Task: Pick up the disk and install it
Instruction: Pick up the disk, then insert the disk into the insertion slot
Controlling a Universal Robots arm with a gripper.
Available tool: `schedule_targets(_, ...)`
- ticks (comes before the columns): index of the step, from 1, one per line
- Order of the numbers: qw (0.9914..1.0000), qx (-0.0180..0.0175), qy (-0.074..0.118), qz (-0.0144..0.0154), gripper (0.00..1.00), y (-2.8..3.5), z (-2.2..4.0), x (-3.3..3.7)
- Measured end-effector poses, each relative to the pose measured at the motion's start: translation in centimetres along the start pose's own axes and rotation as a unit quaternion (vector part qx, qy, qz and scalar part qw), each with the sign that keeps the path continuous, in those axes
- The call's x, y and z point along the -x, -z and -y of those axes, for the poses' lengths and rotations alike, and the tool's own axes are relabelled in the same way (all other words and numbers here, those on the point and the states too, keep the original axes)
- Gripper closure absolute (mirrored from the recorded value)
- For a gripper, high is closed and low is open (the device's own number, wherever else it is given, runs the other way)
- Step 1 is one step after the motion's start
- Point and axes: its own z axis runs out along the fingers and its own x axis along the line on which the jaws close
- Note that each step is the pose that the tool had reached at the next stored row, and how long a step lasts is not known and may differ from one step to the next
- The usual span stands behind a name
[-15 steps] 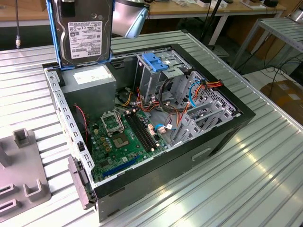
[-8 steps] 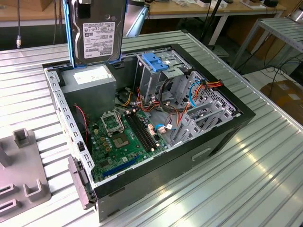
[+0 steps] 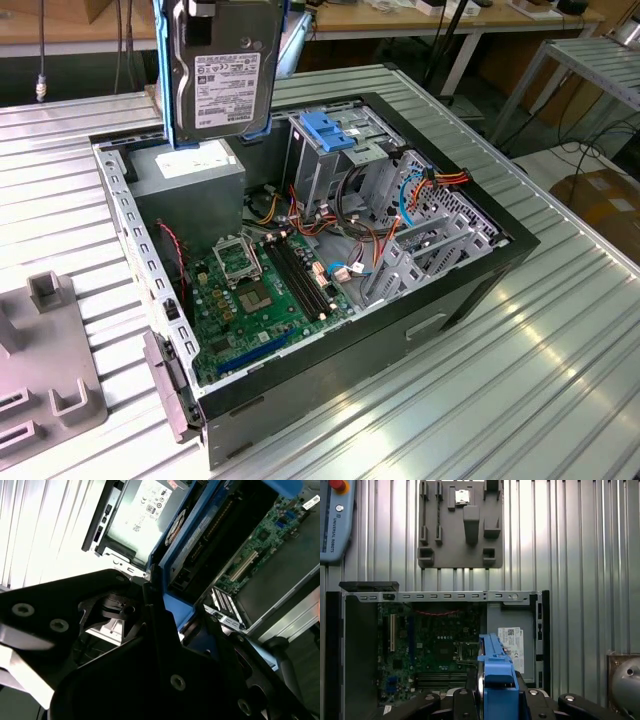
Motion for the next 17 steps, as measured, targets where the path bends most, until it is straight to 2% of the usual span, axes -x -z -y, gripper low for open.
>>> schedule_targets(10,1.0,0.0,0.0,0.0,0.63,-0.27,1.44,-1.18)
schedule_targets(15,1.0,0.0,0.0,-0.0003,0.63,-0.3,1.71,-1.42)
schedule_targets(17,1.0,-0.0001,0.0,-0.0014,0.63,-0.3,1.71,-1.43)
